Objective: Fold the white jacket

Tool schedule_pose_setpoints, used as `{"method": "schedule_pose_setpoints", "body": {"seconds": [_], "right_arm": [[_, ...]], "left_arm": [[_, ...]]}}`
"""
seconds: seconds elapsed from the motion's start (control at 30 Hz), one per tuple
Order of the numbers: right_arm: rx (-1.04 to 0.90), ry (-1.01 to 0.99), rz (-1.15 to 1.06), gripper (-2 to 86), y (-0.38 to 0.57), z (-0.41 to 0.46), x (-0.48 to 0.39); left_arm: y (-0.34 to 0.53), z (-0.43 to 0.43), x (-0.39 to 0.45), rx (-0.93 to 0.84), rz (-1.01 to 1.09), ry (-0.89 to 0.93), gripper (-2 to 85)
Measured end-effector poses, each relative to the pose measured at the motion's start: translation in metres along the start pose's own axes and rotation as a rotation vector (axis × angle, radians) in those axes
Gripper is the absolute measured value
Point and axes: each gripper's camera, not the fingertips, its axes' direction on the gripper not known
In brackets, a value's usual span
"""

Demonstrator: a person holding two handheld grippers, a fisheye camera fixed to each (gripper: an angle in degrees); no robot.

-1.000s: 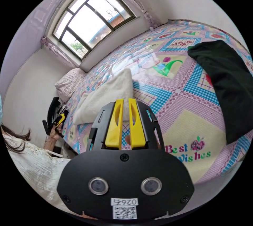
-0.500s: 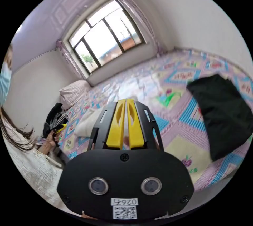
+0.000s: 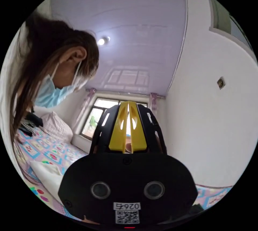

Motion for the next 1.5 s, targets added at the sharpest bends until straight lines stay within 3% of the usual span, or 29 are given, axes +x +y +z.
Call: {"method": "schedule_pose_setpoints", "body": {"seconds": [0.13, 0.23, 0.3, 0.37, 0.47, 0.53, 0.67, 0.83, 0.93, 1.1, 1.3, 1.5], "right_arm": [[0.042, -0.263, 0.233, 0.2, 0.001, 0.010, 0.036], [0.025, -0.449, 0.355, -0.7, 0.009, 0.027, 0.058], [-0.022, -0.535, 0.393, -0.8, 0.012, 0.041, 0.066], [-0.078, -0.396, 0.441, -0.9, 0.022, 0.053, 0.069], [-0.280, -0.195, 0.528, -0.8, 0.064, 0.083, 0.073], [-0.499, -0.222, 0.599, -0.7, 0.109, 0.113, 0.076], [-1.011, -0.240, 0.688, 1.6, 0.232, 0.160, 0.062], [-1.353, -0.181, 0.635, 9.5, 0.317, 0.195, 0.061], [-1.434, -0.285, 0.761, 13.1, 0.360, 0.224, 0.081], [-1.565, -0.418, 0.802, 14.8, 0.416, 0.279, 0.102], [-1.612, -0.670, 0.978, 14.3, 0.478, 0.335, 0.112], [-1.644, -0.637, 1.003, 7.8, 0.505, 0.381, 0.109]], "left_arm": [[-0.008, -0.011, -0.018, 0.198, -0.121, 0.285, 1.0], [-0.004, 0.007, -0.045, 0.206, -0.126, 0.481, -0.6], [0.003, 0.021, -0.054, 0.152, -0.119, 0.417, -0.7], [0.013, 0.035, -0.061, 0.072, -0.129, 0.223, -0.8], [0.038, 0.075, -0.084, -0.190, -0.175, -0.014, -0.8], [0.074, 0.123, -0.115, -0.554, -0.260, -0.092, -0.6], [0.164, 0.166, -0.155, -0.906, -0.341, -0.138, 2.7], [0.307, 0.186, -0.217, -1.278, -0.678, -0.077, 19.2], [0.353, 0.196, -0.240, -1.306, -0.849, 0.073, 21.2], [0.401, 0.236, -0.275, -1.426, -0.936, 0.201, 21.8], [0.413, 0.283, -0.321, -1.314, -1.061, 0.427, 20.4], [0.415, 0.339, -0.329, -1.371, -0.941, 0.491, 12.4]]}}
